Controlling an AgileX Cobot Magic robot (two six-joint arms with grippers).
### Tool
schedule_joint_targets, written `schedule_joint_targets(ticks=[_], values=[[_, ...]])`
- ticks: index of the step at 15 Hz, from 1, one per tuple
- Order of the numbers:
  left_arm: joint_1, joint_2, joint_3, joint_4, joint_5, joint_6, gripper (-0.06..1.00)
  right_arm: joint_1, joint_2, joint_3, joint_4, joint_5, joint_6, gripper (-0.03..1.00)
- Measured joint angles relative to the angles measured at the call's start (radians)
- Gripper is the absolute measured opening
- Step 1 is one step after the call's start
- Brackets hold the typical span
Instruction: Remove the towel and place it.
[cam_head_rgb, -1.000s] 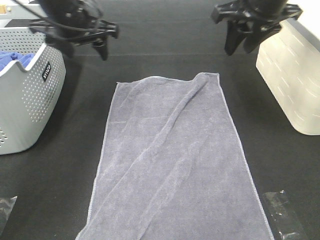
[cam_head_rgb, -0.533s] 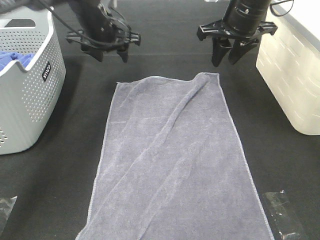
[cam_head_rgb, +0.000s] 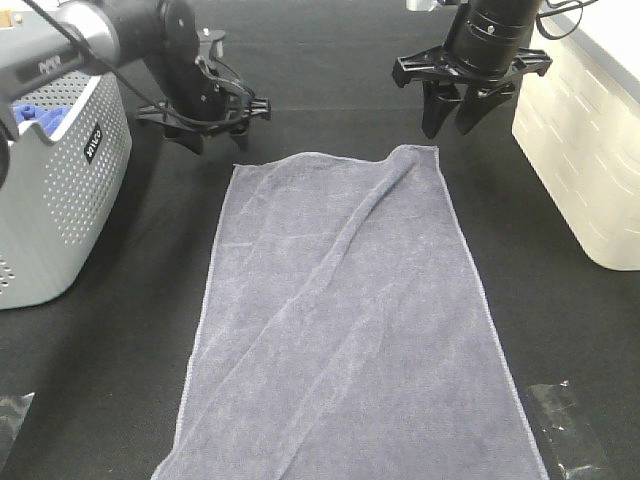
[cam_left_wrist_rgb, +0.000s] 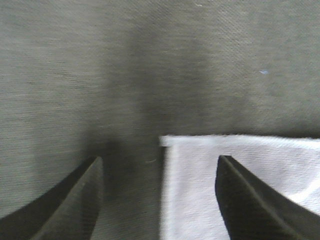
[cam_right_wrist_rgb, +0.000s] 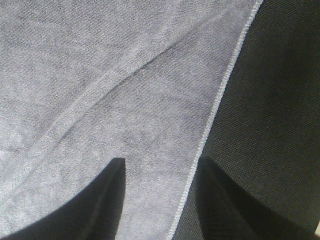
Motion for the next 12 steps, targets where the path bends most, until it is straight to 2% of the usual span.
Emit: schedule_joint_targets(ticks=[3, 6, 10, 11, 12], values=[[-0.001, 0.027, -0.001, -0.010, -0.023, 0.000, 0.62, 0.000, 0.000, 0.000, 0.001, 0.000, 0.000, 0.43], [-0.001, 0.049, -0.001, -0.021, -0.043, 0.000, 0.56, 0.000, 0.000, 0.000, 0.001, 0.000, 0.000, 0.43], [-0.001, 0.066, -0.005, -0.027, -0.047, 0.001, 0.54, 0.000, 0.000, 0.000, 0.001, 0.000, 0.000, 0.43], [-0.001, 0.067, -0.005, -0.026, -0.047, 0.001, 0.50, 0.000, 0.000, 0.000, 0.001, 0.000, 0.000, 0.43], [0.000, 0.071, -0.006, -0.021, -0.048, 0.001, 0.39, 0.000, 0.000, 0.000, 0.001, 0.003, 0.000, 0.43]])
